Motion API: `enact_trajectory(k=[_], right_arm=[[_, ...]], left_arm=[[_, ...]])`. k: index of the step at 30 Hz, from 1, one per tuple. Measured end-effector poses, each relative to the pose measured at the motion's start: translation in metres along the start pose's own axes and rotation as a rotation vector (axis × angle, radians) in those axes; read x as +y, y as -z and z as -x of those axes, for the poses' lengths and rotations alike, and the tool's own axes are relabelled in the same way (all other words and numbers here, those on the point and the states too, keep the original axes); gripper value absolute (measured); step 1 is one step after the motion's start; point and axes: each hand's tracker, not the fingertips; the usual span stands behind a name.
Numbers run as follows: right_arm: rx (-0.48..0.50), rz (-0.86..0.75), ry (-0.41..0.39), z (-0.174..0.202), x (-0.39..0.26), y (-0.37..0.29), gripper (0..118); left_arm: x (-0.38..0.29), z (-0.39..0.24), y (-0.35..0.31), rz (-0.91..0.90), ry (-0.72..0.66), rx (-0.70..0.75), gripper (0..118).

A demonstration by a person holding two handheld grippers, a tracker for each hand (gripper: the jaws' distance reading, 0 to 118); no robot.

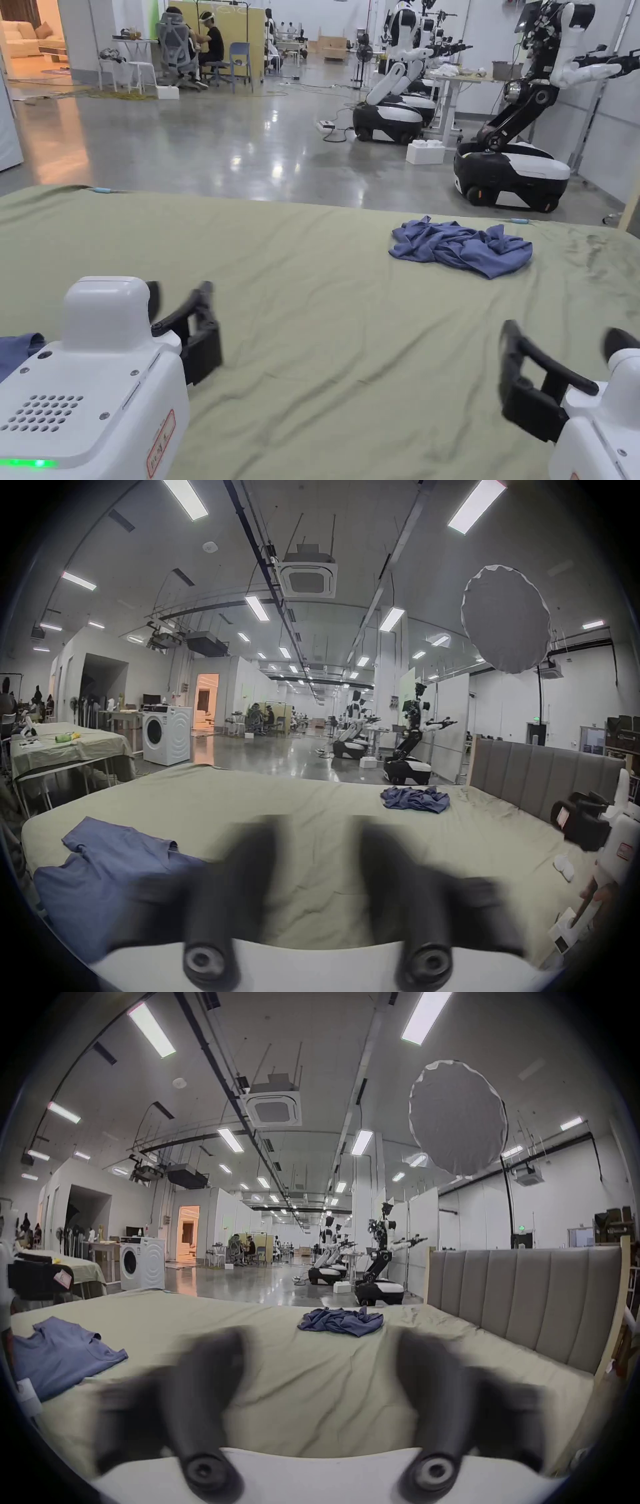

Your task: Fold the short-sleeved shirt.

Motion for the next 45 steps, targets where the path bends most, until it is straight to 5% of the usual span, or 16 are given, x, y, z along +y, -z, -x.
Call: enact_trajectory(k=[1,2,4,9,14,24,28,34,35,37,38,41,45], right_arm=[[-0.001,-0.020,-0.008,0.002,-0.002,-0.002,2],[-0.096,-0.020,-0.010,0.004,-0.005,0.001,2],[0.025,0.022,0.065,-0.002,0.001,0.000,2],[0.021,-0.003,0.040,0.007,0.002,0.006,2],[0.230,0.001,0.089,0.055,0.008,0.023,2],[0.886,0.056,0.200,0.243,0.016,0.048,2],[1.005,0.103,0.211,0.284,0.017,0.036,2],[0.960,0.140,0.127,0.291,0.009,0.041,2],[0.936,0.149,0.105,0.286,0.007,0.046,2],[0.889,0.158,0.066,0.277,0.003,0.053,2],[0.864,0.167,0.048,0.271,0.001,0.058,2],[0.791,0.199,0.035,0.260,-0.002,0.070,2],[0.725,0.222,0.070,0.246,-0.006,0.085,2]], left_arm=[[-0.001,0.000,0.002,0.009,-0.003,0.023,0],[-0.004,0.001,0.000,0.021,0.011,0.048,0],[-0.007,-0.002,-0.001,0.075,0.011,-0.058,0],[-0.012,-0.002,-0.001,0.082,-0.026,-0.072,0],[-0.004,0.042,-0.034,0.054,0.035,0.113,0],[0.006,0.175,-0.161,0.093,0.058,0.747,0],[-0.003,0.202,-0.168,0.127,-0.036,0.703,0],[-0.021,0.231,-0.100,0.225,-0.106,0.473,0],[-0.025,0.236,-0.082,0.224,-0.102,0.442,7],[-0.036,0.245,-0.048,0.233,-0.078,0.369,102],[-0.042,0.247,-0.030,0.279,-0.075,0.314,118],[-0.063,0.259,0.024,0.438,-0.078,0.164,118],[-0.099,0.266,0.091,0.665,0.059,0.190,118]])
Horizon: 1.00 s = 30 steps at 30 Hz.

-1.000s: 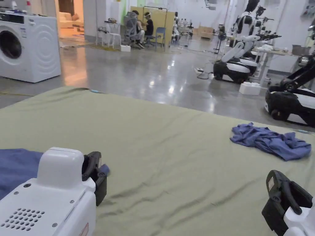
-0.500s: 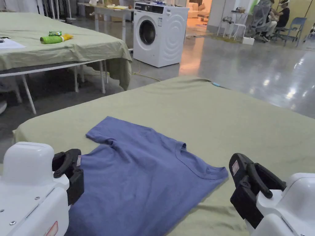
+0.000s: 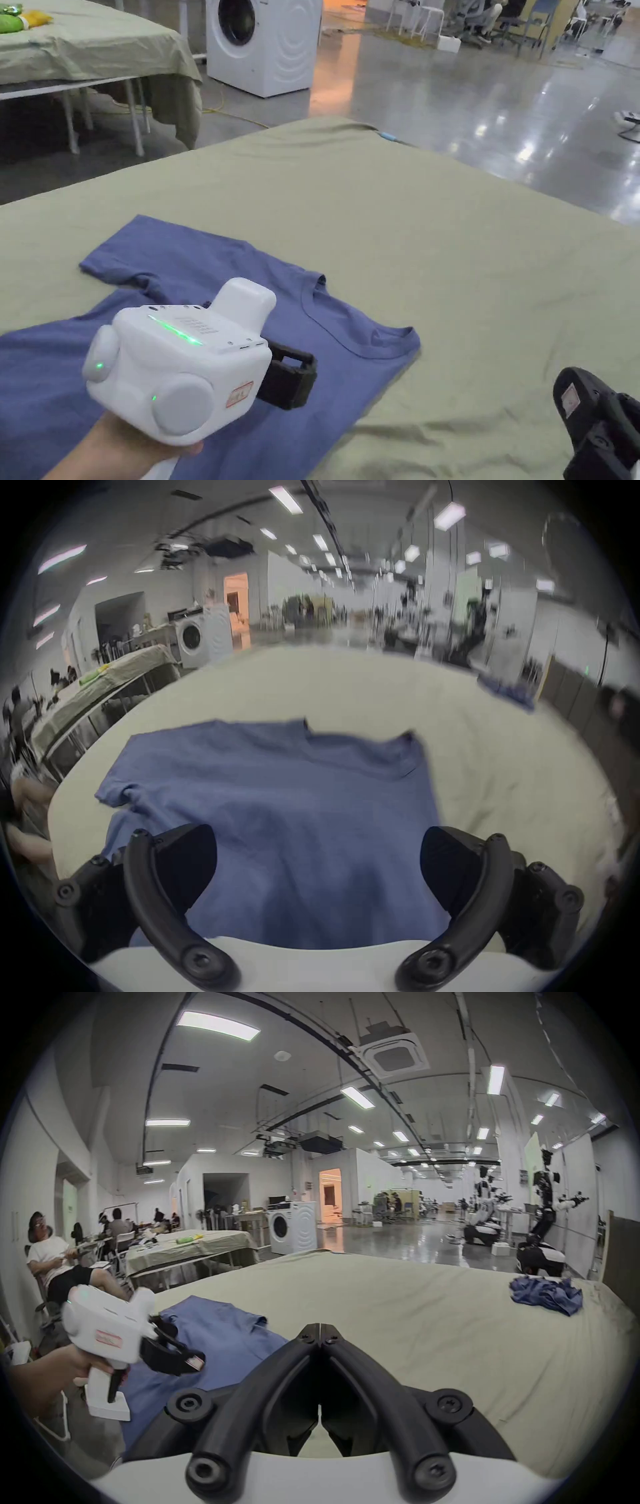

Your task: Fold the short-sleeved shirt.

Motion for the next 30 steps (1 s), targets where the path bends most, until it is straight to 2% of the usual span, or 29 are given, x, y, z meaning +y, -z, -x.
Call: enact_trajectory(k=[2,3,4,6,7,8,13,17,21,22,25,26,30], right_arm=[[-0.018,-0.001,0.012,-0.006,0.001,-0.002,2],[-0.024,0.001,0.016,-0.009,0.000,-0.002,2],[-0.029,0.004,0.018,-0.012,-0.001,-0.003,2],[-0.039,0.012,0.017,-0.015,-0.002,-0.006,2],[-0.045,0.015,0.013,-0.015,-0.002,-0.007,2],[-0.051,0.018,0.010,-0.017,-0.004,-0.008,2],[-0.037,0.030,0.042,-0.026,-0.010,-0.017,2],[-0.067,0.033,0.074,-0.036,-0.016,-0.031,2],[-0.106,0.038,0.107,-0.050,-0.018,-0.052,2],[-0.125,0.043,0.106,-0.053,-0.018,-0.058,2],[-0.189,0.038,0.093,-0.065,-0.020,-0.080,2],[-0.211,0.034,0.098,-0.070,-0.020,-0.090,2],[-0.307,-0.001,0.133,-0.090,-0.021,-0.134,2]], left_arm=[[-0.001,-0.004,0.028,0.083,0.070,0.068,115],[-0.002,-0.003,0.042,0.131,0.059,0.072,90],[-0.003,0.001,0.051,0.196,-0.005,0.020,61],[0.001,0.008,0.040,0.141,-0.119,0.013,42],[0.002,0.010,0.035,0.134,-0.158,-0.009,20],[-0.001,0.015,0.034,0.125,-0.227,-0.034,6],[-0.001,0.026,0.019,0.098,-0.418,-0.110,6],[-0.002,0.028,0.009,0.036,-0.536,-0.214,6],[-0.012,0.029,-0.006,-0.065,-0.837,-0.427,6],[-0.012,0.024,-0.010,-0.080,-0.864,-0.450,6],[0.007,-0.015,-0.020,-0.118,-0.660,-0.442,6],[0.015,-0.034,-0.023,-0.128,-0.625,-0.483,6],[0.048,-0.114,-0.024,-0.131,-0.592,-0.688,6]])
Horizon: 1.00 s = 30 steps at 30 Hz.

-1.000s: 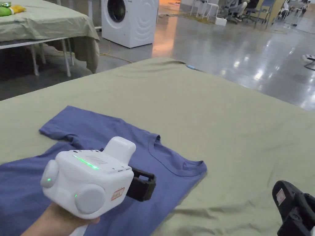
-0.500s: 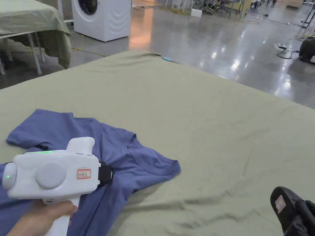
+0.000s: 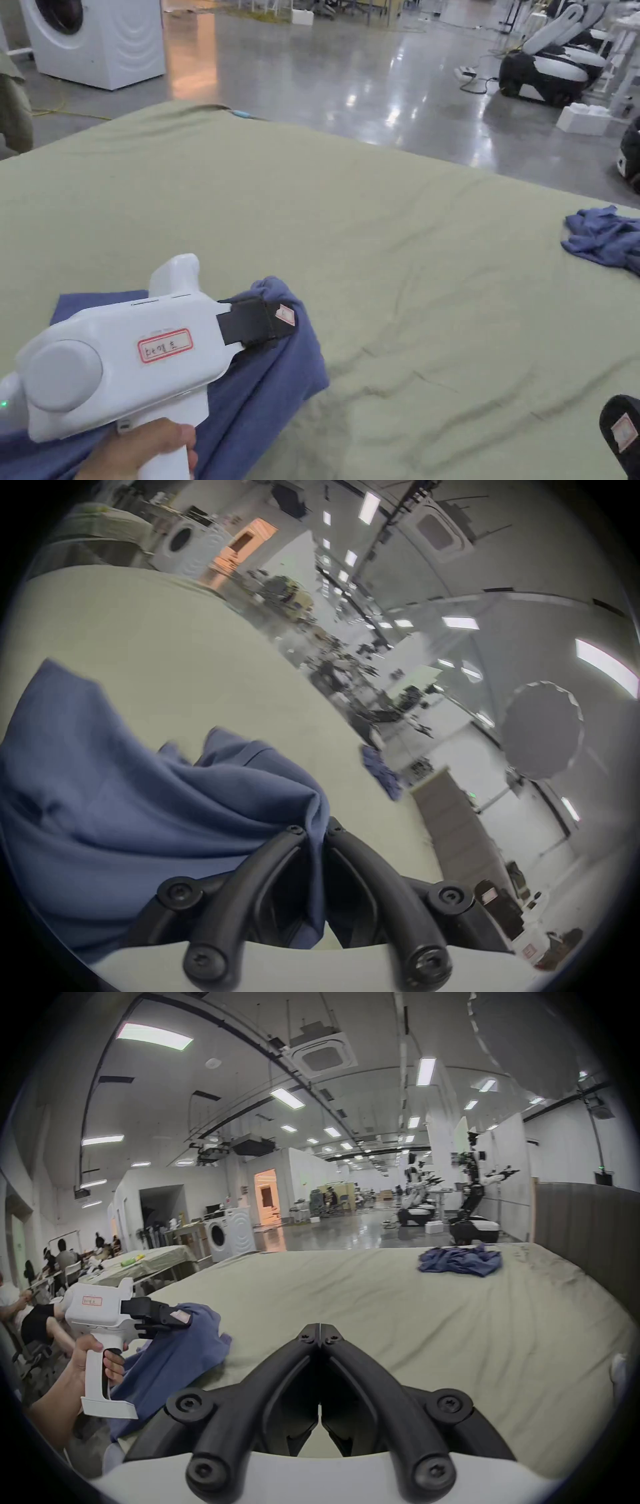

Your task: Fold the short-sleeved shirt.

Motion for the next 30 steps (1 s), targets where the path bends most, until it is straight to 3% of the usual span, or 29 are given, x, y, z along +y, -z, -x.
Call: enact_trajectory(k=[4,12,17,21,24,25,26,27,28,30], right_arm=[[-0.134,-0.038,-0.001,-0.036,0.002,-0.046,2],[-0.434,-0.074,0.012,-0.105,-0.001,-0.138,2],[-0.495,-0.081,0.073,-0.127,-0.012,-0.165,2],[-0.487,-0.062,0.107,-0.133,-0.021,-0.166,2],[-0.463,-0.044,0.110,-0.130,-0.025,-0.160,2],[-0.452,-0.041,0.108,-0.129,-0.026,-0.158,2],[-0.438,-0.037,0.107,-0.127,-0.027,-0.155,2],[-0.421,-0.033,0.103,-0.124,-0.026,-0.151,2],[-0.403,-0.031,0.099,-0.121,-0.025,-0.148,2],[-0.352,-0.031,0.090,-0.114,-0.024,-0.141,2]], left_arm=[[-0.032,-0.069,0.062,0.088,0.034,-0.174,6],[-0.186,-0.220,0.134,0.463,0.318,-0.435,6],[-0.273,-0.238,0.136,0.682,0.416,-0.449,6],[-0.308,-0.230,0.141,0.712,0.608,-0.330,6],[-0.310,-0.221,0.143,0.734,0.589,-0.313,8],[-0.306,-0.220,0.141,0.729,0.562,-0.320,21],[-0.299,-0.220,0.135,0.711,0.549,-0.323,52],[-0.291,-0.220,0.126,0.686,0.545,-0.328,99],[-0.282,-0.218,0.112,0.658,0.554,-0.332,99],[-0.260,-0.210,0.080,0.583,0.597,-0.350,110]])
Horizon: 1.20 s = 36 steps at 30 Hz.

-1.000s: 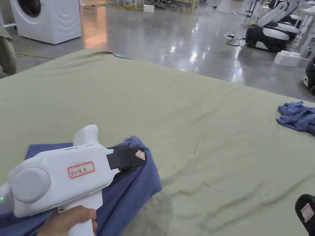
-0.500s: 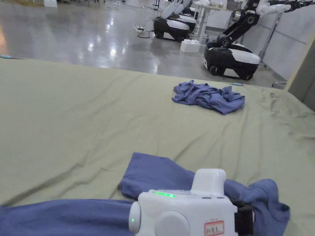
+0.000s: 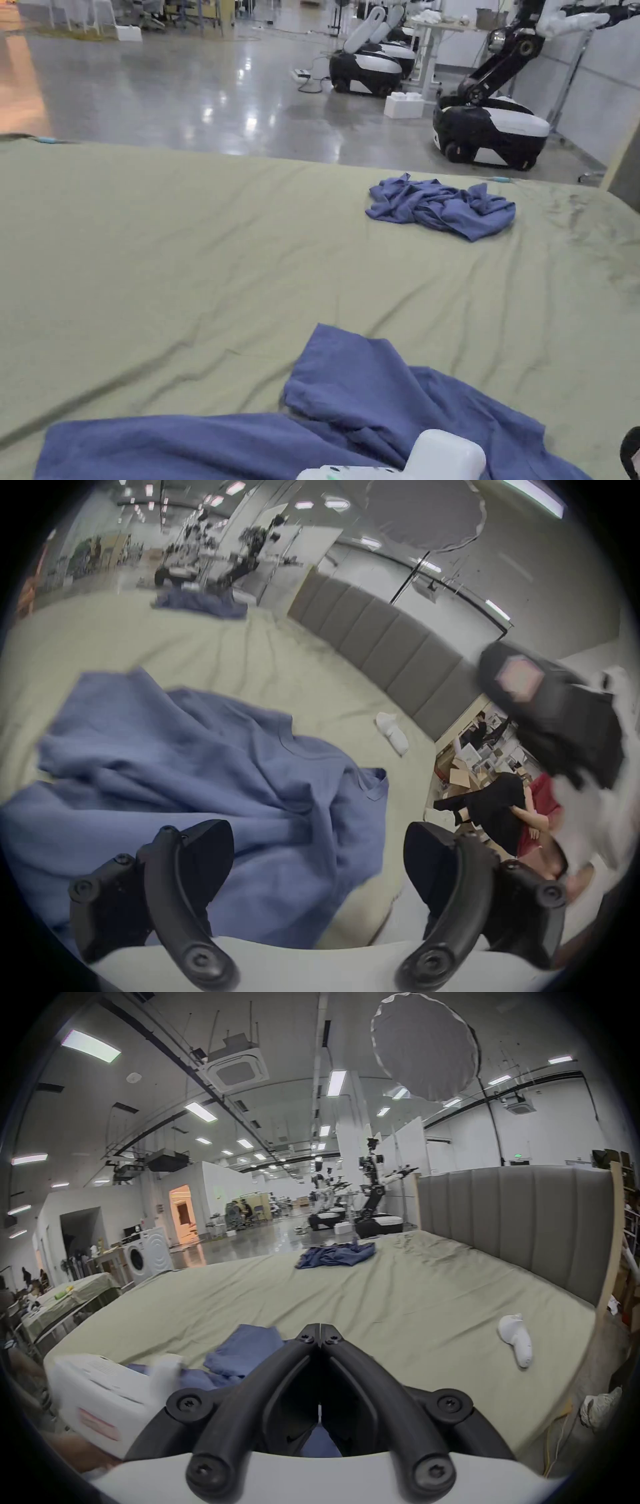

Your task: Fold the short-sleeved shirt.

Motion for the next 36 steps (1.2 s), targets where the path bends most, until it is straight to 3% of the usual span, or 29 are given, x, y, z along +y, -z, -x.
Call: enact_trajectory(k=[3,4,5,6,9,16,17,18,20,21,26,27,29,31,32,33,34,36], right_arm=[[0.071,0.003,-0.014,0.015,-0.002,0.007,2],[0.086,0.007,-0.017,0.020,-0.003,0.009,2],[0.103,0.012,-0.020,0.025,-0.004,0.011,2],[0.127,0.018,-0.021,0.030,-0.007,0.013,2],[0.172,0.047,-0.027,0.042,-0.012,0.019,2],[0.198,0.101,-0.065,0.054,-0.018,0.032,2],[0.192,0.103,-0.075,0.054,-0.018,0.032,2],[0.187,0.105,-0.083,0.054,-0.017,0.033,2],[0.169,0.111,-0.094,0.067,0.003,0.042,2],[0.153,0.114,-0.096,0.067,0.003,0.044,2],[0.105,0.129,-0.074,0.061,0.004,0.051,2],[0.099,0.137,-0.072,0.060,0.005,0.053,2],[0.086,0.146,-0.075,0.058,0.005,0.056,2],[0.071,0.156,-0.085,0.058,0.007,0.058,2],[0.066,0.158,-0.092,0.056,0.008,0.061,2],[0.063,0.161,-0.100,0.054,0.009,0.064,2],[0.052,0.173,-0.118,0.050,0.011,0.068,2],[0.047,0.179,-0.139,0.044,0.018,0.077,2]], left_arm=[[-0.017,0.009,-0.069,-0.123,0.025,0.137,106],[-0.023,0.013,-0.086,-0.137,0.019,0.193,97],[-0.032,0.018,-0.110,-0.136,-0.011,0.285,53],[-0.041,0.025,-0.125,-0.154,-0.065,0.386,2],[-0.062,0.054,-0.172,-0.157,-0.214,0.496,0],[-0.046,0.148,-0.228,-0.283,-0.303,0.705,0],[-0.037,0.166,-0.226,-0.274,-0.319,0.719,5],[-0.031,0.186,-0.227,-0.265,-0.344,0.730,29],[-0.019,0.218,-0.223,-0.207,-0.422,0.768,107],[-0.014,0.232,-0.215,-0.149,-0.447,0.797,109],[-0.015,0.249,-0.182,0.002,-0.386,0.713,104],[-0.017,0.247,-0.175,0.025,-0.363,0.726,96],[-0.021,0.232,-0.165,0.081,-0.241,0.877,92],[-0.018,0.219,-0.171,0.071,-0.198,0.846,76],[-0.017,0.215,-0.175,0.075,-0.222,0.847,61],[-0.018,0.215,-0.178,0.073,-0.238,0.856,32],[-0.019,0.215,-0.183,0.050,-0.258,0.834,15],[-0.022,0.219,-0.183,0.051,-0.290,0.802,8]])
